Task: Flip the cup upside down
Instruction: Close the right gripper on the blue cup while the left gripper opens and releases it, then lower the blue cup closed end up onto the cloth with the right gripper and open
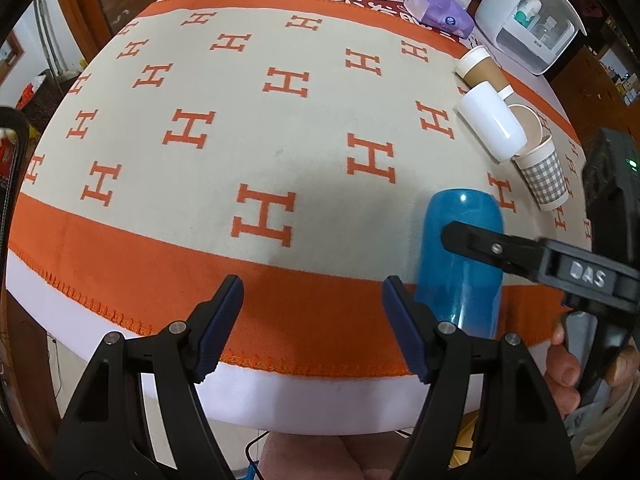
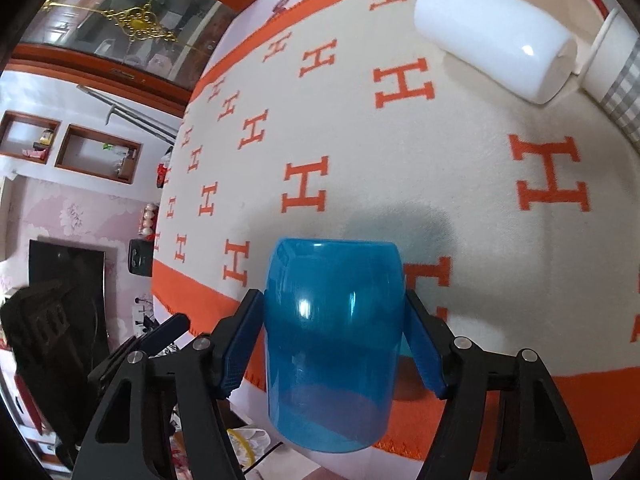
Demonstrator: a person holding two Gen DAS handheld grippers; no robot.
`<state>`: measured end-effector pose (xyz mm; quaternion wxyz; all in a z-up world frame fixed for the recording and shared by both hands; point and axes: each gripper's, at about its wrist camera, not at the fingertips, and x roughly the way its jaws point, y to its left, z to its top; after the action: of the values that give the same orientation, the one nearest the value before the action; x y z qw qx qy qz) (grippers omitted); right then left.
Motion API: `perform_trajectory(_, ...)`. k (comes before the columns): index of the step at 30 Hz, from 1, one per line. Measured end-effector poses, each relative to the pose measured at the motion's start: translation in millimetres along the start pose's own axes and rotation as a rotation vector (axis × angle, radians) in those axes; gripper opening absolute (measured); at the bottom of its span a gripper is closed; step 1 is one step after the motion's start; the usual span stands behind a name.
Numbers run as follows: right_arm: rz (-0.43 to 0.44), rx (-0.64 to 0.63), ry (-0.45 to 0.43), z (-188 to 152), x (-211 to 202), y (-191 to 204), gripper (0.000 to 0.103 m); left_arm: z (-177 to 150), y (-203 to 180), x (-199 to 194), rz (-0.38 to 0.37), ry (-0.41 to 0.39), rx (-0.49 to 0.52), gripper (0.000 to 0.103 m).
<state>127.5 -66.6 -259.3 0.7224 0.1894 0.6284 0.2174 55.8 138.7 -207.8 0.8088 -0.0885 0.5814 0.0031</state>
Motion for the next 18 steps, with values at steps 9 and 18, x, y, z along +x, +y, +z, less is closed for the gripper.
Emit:
perform_trajectory(9,-0.132,-0.155,-0.267,-9.7,-49.3,14.5,0.069,8.7,-11.2,5.8,-0.002,-0.024,0.017,0.069)
perform_trajectory(18,-0.269,-0.321,-0.532,-15.6,-62.8,16.9,0.069,17.1,-19.2,9.6,-0.005,-0.060,0.014,0.069)
